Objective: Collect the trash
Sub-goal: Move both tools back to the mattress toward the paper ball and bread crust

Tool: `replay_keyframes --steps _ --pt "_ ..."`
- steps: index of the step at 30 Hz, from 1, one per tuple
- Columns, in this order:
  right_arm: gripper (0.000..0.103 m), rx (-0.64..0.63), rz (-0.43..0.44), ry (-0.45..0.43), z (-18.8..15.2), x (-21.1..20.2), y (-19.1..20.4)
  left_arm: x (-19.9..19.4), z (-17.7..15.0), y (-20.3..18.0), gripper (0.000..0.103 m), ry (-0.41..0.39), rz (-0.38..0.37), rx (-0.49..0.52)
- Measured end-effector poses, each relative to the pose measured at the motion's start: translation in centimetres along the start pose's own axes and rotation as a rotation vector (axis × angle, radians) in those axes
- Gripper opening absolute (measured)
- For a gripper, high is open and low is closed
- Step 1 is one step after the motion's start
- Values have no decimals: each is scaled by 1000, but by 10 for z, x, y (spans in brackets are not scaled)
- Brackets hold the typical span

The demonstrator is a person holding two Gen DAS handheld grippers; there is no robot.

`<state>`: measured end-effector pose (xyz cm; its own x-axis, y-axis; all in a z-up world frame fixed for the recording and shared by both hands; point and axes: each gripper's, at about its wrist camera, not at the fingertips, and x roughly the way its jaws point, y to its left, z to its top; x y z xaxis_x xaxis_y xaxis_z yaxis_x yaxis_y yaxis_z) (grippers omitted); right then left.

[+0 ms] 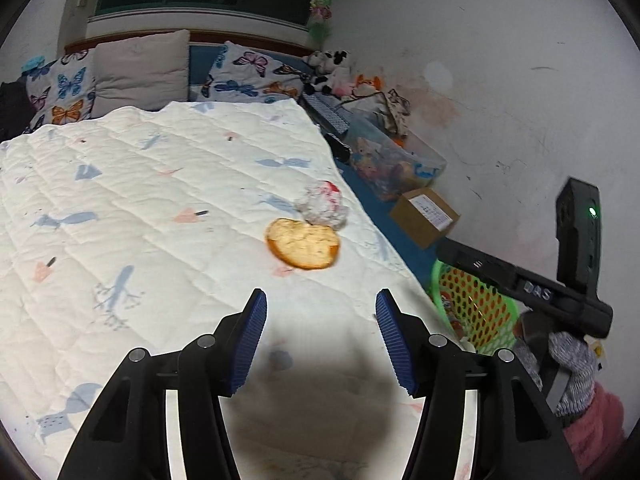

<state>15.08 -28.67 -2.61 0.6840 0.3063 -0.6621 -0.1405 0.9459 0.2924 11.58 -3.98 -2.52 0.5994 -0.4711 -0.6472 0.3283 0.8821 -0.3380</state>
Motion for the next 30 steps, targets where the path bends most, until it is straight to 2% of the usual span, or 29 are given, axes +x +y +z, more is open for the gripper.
replay_keyframes --steps 12,30 --pt "85 -78 20 52 33 69 39 -3 -2 26 59 2 23 -25" --pt "75 -93 -11 132 51 140 36 10 2 40 62 36 33 -32"
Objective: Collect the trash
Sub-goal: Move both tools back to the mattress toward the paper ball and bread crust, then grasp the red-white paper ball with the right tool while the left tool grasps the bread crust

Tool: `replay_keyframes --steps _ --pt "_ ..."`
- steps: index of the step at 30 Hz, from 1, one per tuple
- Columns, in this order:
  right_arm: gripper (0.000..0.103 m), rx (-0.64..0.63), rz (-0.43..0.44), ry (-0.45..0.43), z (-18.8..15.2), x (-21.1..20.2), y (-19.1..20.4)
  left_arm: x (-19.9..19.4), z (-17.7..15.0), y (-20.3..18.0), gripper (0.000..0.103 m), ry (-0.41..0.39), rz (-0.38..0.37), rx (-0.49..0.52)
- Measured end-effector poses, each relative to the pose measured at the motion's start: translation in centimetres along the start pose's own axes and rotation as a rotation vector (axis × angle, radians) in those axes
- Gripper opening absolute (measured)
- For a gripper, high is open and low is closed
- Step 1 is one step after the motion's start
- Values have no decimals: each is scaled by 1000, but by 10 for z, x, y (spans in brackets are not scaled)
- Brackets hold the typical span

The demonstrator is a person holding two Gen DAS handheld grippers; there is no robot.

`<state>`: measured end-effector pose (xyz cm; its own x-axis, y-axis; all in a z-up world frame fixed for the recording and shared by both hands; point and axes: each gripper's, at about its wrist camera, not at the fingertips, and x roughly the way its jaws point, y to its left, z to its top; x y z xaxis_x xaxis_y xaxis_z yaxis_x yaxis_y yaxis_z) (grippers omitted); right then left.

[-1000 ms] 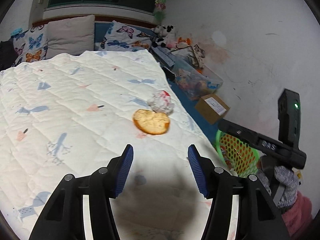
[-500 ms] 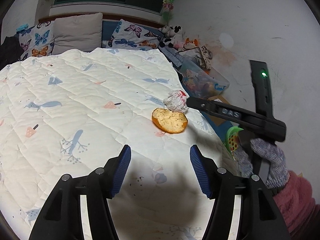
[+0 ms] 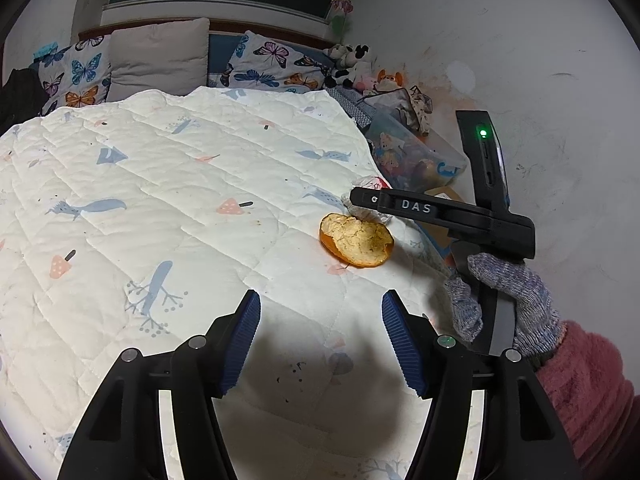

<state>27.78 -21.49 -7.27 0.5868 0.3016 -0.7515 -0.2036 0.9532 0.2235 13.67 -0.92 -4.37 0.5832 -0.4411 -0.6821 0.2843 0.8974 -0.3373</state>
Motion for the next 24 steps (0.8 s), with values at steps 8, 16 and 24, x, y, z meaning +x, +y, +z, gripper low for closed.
replay_keyframes --steps 8,16,24 --pt "54 3 13 28 -1 9 -3 14 4 -8 65 26 5 30" --pt "52 18 15 -23 -4 -17 -11 35 13 -19 74 47 0 55" --pt "52 43 6 -73 -17 -59 -29 68 23 -45 83 72 18 135"
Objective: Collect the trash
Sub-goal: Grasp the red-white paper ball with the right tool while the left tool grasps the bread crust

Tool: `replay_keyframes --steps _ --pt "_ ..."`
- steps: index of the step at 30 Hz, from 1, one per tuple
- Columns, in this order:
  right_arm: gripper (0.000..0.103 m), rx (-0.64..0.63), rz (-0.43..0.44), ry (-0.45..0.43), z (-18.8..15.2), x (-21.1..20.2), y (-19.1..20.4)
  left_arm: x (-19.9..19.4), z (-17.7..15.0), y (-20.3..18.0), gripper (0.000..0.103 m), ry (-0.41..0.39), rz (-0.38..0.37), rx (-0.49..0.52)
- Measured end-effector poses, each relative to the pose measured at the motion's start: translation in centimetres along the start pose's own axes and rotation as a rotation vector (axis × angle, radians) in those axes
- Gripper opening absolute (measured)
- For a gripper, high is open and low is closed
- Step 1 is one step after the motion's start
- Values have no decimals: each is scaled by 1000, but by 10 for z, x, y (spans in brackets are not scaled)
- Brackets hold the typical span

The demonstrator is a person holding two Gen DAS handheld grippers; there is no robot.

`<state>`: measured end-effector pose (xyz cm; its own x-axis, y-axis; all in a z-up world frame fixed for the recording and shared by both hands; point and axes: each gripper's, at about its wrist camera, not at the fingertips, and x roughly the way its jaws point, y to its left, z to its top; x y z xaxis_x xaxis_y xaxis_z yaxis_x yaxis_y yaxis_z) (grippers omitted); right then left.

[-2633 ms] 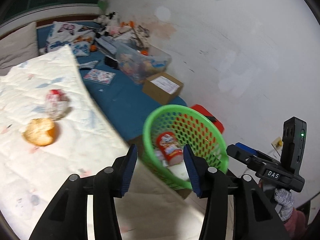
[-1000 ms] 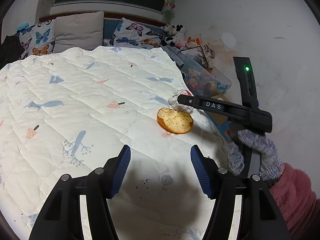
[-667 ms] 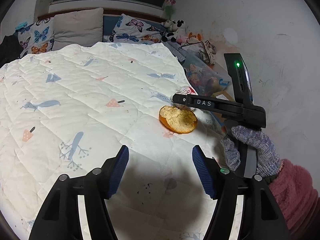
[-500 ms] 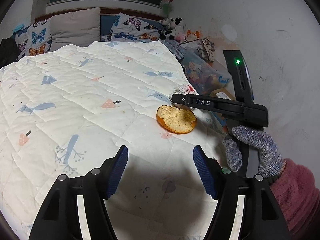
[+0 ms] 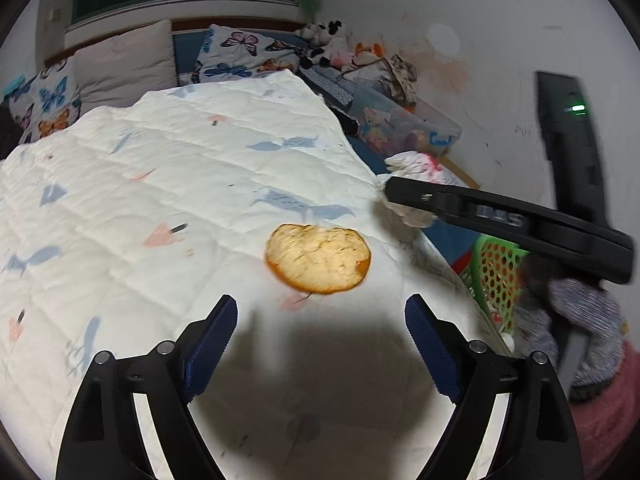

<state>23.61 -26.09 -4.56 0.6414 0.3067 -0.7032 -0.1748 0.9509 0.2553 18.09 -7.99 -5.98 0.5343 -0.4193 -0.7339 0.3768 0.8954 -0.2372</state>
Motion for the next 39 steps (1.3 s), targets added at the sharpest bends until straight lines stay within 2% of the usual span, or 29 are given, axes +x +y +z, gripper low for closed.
replay_keyframes --steps 3,10,20,22,30,39 --pt "52 6 -2 -11 -7 -13 -5 13 6 -6 83 9 2 11" --pt "52 14 -3 -33 -21 -36 -13 43 19 -5 83 28 63 6" --pt "52 45 -14 -43 -37 -55 -21 60 22 -7 83 48 70 13" --pt "52 51 -14 -43 -41 -58 -23 59 22 -5 80 43 62 4" --pt "52 52 -44 -54 -60 -75 -22 51 21 2 57 21 27 -36" --pt "52 78 -67 -71 -82 -98 -29 35 14 -4 41 2 8 -30"
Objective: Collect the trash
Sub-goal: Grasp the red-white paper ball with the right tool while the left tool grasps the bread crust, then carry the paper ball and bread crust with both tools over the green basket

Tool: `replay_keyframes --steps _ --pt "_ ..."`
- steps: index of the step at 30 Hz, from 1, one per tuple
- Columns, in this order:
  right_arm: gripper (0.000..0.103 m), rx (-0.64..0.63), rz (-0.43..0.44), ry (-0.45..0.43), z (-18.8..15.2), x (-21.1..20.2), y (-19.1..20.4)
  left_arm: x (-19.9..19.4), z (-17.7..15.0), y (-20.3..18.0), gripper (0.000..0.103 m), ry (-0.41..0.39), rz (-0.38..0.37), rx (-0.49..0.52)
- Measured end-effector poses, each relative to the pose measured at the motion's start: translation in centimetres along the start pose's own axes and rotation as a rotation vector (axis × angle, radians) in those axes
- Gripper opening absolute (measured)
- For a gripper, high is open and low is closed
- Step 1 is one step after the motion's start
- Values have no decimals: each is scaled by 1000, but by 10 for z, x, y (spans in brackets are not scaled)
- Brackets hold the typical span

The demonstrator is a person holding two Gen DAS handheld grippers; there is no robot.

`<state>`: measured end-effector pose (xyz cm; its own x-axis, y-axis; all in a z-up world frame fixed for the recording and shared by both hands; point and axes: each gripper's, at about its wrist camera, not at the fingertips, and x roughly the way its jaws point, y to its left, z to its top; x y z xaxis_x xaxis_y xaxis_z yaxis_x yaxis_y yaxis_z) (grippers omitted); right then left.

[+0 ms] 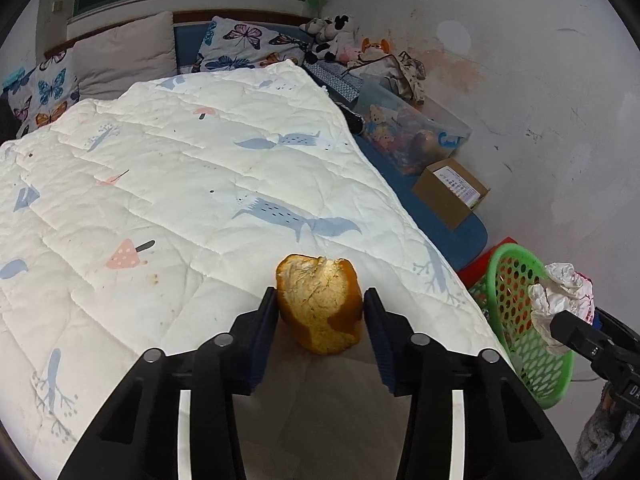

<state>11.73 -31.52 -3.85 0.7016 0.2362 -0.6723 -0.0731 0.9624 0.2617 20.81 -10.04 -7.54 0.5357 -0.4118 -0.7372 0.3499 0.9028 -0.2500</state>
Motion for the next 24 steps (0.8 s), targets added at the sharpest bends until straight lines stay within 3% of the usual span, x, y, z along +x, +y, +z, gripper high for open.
replay_keyframes --steps 10,24 --pt "52 32 -40 -21 -22 -27 -14 -28 -16 -20 38 -37 -43 39" --pt "52 134 -145 -45 -55 -68 -67 -50 -36 -56 34 -55 -110 99"
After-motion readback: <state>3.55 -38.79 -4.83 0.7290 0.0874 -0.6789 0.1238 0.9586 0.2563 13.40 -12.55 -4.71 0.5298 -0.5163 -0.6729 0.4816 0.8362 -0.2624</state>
